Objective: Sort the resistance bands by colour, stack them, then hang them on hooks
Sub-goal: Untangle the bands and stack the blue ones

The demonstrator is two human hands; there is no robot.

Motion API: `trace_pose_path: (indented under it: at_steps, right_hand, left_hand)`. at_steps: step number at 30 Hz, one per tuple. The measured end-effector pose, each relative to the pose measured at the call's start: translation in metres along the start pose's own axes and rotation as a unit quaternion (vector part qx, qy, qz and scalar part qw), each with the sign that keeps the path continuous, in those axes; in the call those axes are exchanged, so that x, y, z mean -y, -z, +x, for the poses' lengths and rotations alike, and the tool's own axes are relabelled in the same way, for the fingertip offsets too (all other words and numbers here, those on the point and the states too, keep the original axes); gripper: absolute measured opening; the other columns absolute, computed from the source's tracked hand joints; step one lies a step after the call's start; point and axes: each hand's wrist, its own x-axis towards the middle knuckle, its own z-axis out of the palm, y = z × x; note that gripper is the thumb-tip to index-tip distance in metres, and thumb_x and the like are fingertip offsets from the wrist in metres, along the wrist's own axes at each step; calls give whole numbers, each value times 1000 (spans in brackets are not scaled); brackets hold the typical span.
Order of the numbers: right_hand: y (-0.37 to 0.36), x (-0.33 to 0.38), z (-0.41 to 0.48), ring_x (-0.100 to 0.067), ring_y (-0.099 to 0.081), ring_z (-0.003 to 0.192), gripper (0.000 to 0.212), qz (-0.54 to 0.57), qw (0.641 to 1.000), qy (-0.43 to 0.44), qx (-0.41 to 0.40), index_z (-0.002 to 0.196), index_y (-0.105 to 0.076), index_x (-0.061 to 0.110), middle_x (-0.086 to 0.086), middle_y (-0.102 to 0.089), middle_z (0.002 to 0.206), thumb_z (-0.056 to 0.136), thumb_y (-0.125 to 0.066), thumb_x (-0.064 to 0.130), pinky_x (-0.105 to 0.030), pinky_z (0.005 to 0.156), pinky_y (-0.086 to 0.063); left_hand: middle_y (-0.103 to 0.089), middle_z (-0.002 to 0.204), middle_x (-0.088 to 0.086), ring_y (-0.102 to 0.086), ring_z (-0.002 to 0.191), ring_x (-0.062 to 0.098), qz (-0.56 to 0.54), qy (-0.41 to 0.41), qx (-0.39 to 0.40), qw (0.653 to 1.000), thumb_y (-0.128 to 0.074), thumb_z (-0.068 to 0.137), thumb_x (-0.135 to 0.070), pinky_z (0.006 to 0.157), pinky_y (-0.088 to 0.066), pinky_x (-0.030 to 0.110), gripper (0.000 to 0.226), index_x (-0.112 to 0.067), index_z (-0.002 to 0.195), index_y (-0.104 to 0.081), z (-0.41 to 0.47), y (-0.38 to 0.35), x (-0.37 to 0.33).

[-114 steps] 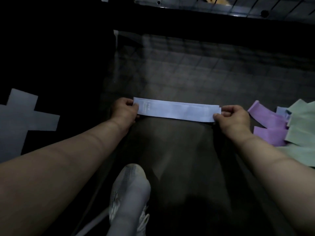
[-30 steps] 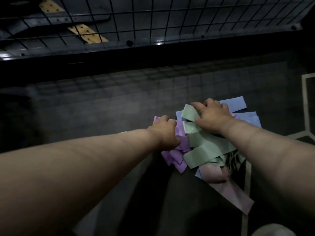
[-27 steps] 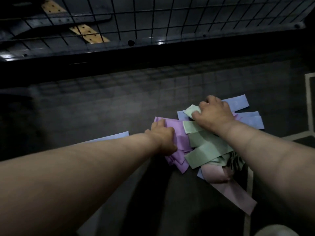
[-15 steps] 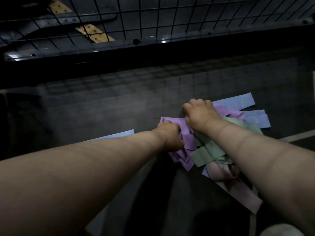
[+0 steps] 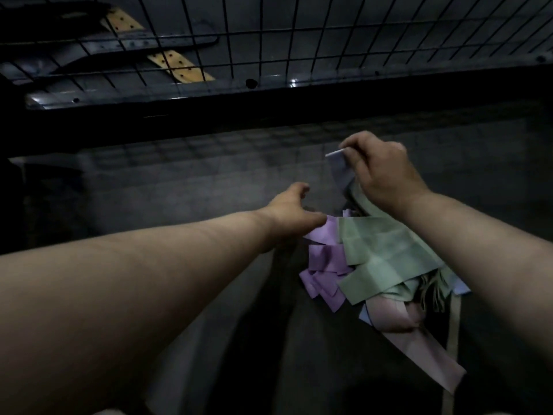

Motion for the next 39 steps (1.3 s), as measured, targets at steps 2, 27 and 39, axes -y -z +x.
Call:
trace_pose_path:
  at_steps: [2,27,39]
  right_hand:
    - [6,11,7,-9,-61,82,14,111,993,-32,11,111,-64,20,4,-67,91,98,-57,23,-20,79,-48]
    - [-31,69,47,-7,-61,66,13,599,660,-452,27,96,-62,15,2,-64,84,102,-51,18,-16,49,-48]
    - [-66,80,-3,-8,-65,62,9,481,756,-440,58,101,-60,18,-3,-69,86,96,-62,11,-23,59,-50]
  left_hand:
    - [-42,149,-1,-43,131,12,-39,-30,-15,999,-73,86,-23,105,-43,28,76,-28,151,-33,1,14,-7]
    - [-71,84,11,-67,69,19,-160,78,82,981,-74,76,-4,60,-53,28,19,-11,93,-72,-56,174,51]
    - [-68,85,9,-67,59,11,-331,108,-220,911,-69,85,-2,51,-52,22,20,-11,102,-68,-96,201,130]
